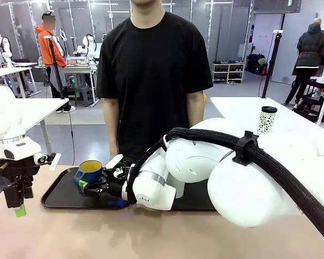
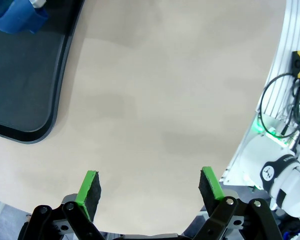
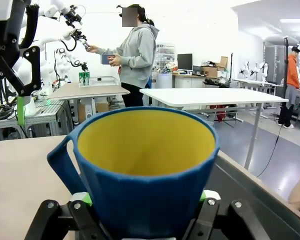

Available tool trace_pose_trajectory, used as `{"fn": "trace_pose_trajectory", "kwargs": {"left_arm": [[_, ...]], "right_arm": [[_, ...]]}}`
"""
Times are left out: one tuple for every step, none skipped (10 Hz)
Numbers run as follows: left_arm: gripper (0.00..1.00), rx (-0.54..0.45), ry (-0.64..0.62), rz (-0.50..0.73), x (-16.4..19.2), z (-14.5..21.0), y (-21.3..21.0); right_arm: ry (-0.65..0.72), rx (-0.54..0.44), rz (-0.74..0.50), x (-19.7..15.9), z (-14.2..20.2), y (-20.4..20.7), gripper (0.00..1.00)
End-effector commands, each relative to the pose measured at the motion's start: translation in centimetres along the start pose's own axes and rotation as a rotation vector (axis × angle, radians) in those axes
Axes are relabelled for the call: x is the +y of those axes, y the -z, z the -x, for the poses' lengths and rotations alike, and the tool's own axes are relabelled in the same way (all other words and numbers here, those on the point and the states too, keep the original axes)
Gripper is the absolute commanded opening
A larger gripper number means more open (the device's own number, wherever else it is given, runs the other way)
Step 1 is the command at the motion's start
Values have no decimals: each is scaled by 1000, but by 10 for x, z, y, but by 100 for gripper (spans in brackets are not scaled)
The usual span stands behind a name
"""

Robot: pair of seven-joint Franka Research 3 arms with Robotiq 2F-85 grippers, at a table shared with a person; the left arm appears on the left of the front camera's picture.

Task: Sort and store the cups by type.
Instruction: Pick up the Handle plastic cup and place it into the empty Flat Tray.

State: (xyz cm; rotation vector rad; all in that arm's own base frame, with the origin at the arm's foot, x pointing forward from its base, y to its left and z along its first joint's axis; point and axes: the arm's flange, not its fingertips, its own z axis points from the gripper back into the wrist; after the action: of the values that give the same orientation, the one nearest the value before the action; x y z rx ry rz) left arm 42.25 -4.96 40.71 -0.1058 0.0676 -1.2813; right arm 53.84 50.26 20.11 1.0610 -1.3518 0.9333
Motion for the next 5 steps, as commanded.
{"fn": "trace_pose_trajectory", "kwargs": {"left_arm": [[100, 4, -11, 0, 1, 0, -3], [100, 4, -11, 0, 1, 0, -3], [100, 4, -11, 0, 1, 0, -3], [100, 4, -11, 0, 1, 0, -3], [100, 4, -11, 0, 1, 0, -3]], "right_arm": [[-24, 4, 54, 48, 21, -6, 73], [-27, 17, 72, 50, 20, -7, 73], [-28, 25, 94, 52, 19, -8, 73], [-35, 34, 105, 51, 19, -9, 73], [-32, 44, 122, 52, 18, -10, 73]]}}
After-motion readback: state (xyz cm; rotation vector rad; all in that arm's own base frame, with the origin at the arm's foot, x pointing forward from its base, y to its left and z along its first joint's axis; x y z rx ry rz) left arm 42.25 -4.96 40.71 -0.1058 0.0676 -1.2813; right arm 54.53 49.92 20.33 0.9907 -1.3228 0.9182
